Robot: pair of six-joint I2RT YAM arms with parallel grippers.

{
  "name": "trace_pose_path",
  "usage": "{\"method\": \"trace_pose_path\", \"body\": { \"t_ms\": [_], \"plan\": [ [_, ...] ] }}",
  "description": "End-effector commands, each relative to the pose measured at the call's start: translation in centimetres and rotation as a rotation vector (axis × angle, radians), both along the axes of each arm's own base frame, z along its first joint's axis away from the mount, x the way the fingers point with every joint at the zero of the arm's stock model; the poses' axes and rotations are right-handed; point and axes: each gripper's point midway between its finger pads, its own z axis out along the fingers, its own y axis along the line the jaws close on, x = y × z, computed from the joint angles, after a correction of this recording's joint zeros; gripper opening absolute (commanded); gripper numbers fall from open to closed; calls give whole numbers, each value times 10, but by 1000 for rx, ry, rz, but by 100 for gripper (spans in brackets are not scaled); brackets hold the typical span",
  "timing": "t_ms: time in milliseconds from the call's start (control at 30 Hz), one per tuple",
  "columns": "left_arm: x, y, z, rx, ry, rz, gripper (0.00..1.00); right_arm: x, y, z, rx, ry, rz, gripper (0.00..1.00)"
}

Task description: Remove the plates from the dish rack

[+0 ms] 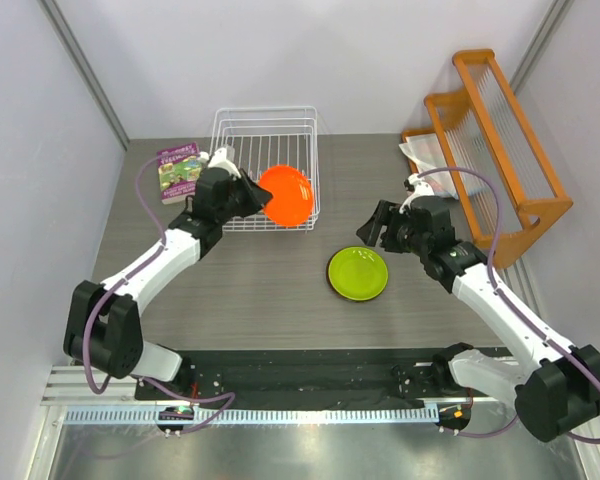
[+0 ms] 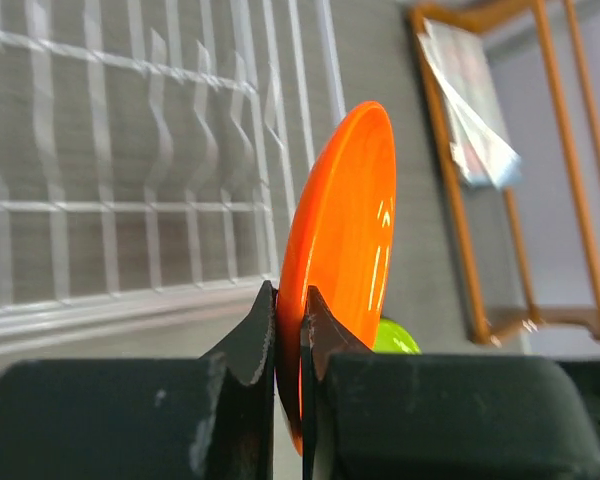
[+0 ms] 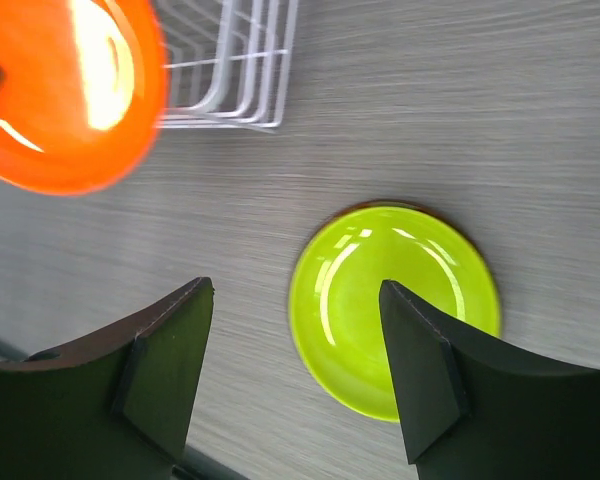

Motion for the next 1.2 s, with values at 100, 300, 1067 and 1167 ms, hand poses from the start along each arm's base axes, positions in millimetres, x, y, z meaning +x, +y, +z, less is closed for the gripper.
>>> {"method": "trace_pose_path", "body": {
  "t_ms": [100,300,1067,1167],
  "plan": [
    [-49,-85,25,-231,-25,-256,0,1,44,32,223,-101,141,73],
    [-71,-118,22,-249,-13,-336,0,-2,50,23,258,-81,164,73],
    [-87,-121,6,-271,23,-360,67,-16,21,13,194,-116,61,1],
    [-84,-112,5,-227,14,-317,84,-20,6,7,138,-94,0,1]
  ]
}}
